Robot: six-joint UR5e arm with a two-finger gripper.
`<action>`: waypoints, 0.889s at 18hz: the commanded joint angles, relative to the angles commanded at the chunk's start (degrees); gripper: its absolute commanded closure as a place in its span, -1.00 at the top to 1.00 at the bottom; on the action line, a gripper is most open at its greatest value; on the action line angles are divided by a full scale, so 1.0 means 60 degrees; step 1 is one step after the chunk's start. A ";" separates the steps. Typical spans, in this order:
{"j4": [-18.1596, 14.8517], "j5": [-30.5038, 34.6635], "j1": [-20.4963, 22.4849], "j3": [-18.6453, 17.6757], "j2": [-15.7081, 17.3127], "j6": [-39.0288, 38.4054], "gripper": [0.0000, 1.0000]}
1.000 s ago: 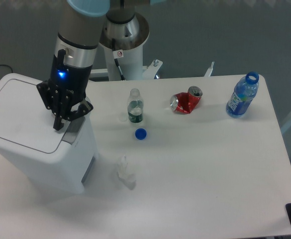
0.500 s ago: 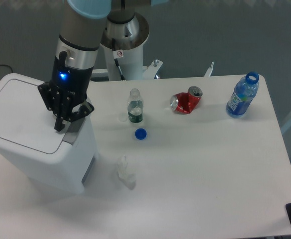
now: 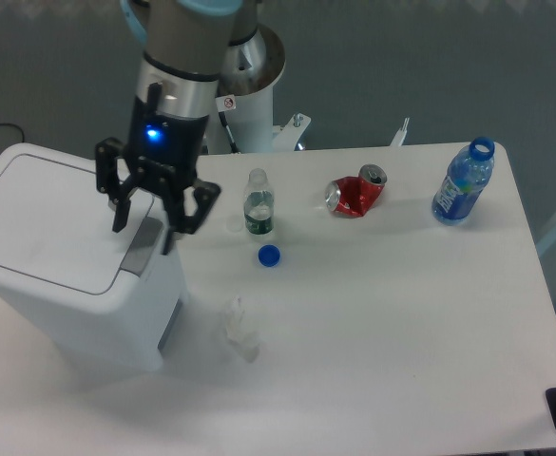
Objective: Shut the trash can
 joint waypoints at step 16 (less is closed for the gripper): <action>0.0424 0.2549 0.2740 0.0044 -0.2635 0.5591 1.00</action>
